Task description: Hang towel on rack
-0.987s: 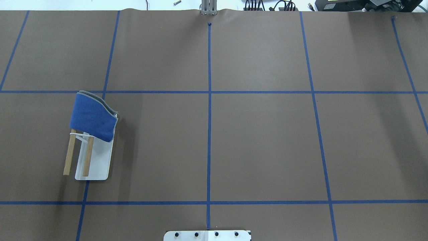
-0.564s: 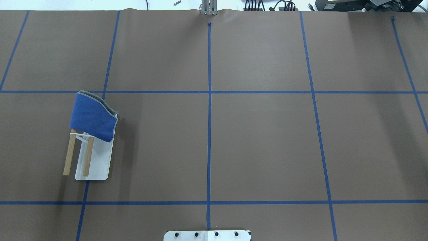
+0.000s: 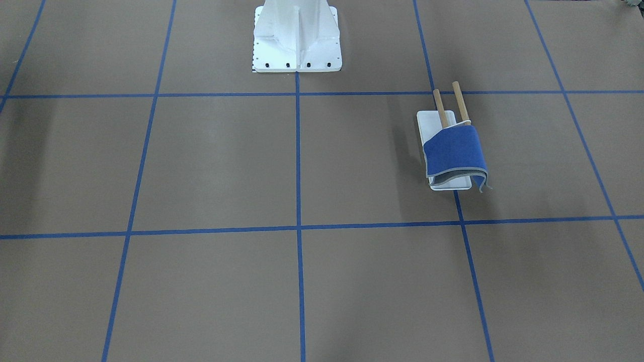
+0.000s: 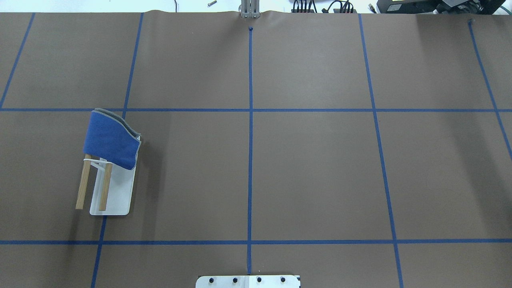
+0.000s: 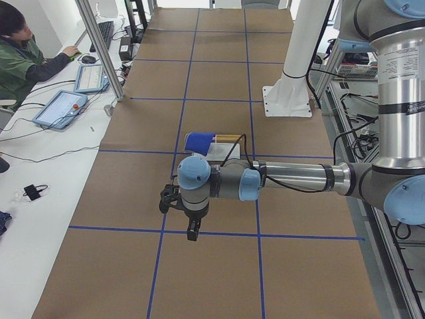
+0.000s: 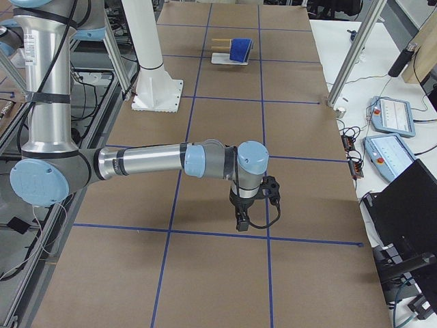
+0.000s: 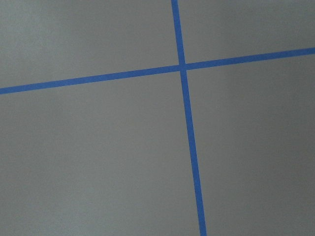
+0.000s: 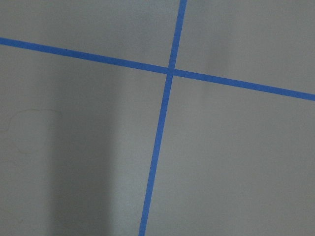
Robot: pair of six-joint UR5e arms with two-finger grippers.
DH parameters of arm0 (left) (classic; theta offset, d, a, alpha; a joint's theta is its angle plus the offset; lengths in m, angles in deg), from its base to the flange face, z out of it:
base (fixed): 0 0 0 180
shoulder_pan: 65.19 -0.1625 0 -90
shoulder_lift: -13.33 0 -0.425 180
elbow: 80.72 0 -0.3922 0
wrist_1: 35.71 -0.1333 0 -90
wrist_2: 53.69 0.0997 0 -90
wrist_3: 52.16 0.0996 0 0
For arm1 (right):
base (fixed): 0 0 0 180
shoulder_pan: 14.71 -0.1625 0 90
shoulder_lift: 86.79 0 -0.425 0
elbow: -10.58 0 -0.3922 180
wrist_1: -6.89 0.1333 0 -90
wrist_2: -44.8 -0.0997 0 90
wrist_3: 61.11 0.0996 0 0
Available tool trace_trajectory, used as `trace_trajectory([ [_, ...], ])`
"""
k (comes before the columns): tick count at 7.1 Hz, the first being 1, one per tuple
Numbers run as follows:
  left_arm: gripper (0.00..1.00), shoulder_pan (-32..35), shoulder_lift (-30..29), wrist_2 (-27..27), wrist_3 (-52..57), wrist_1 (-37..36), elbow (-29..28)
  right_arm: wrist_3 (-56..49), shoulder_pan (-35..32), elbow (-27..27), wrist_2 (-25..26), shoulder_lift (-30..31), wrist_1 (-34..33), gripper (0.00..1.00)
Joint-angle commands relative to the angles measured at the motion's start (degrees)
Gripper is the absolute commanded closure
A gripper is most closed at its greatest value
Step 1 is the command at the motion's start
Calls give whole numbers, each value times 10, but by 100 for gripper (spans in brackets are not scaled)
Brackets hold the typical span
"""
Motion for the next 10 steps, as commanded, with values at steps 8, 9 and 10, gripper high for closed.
trace_trajectory([
  [8, 1, 0, -3, 2, 0, 0, 6, 2, 1, -6, -1, -6, 0, 0],
  [9, 1, 0, -2, 2, 0, 1, 10, 1, 1, -6, -1, -6, 0, 0],
  [10, 1, 0, -3, 2, 1, 1, 10, 1, 1, -6, -1, -5, 0, 0],
])
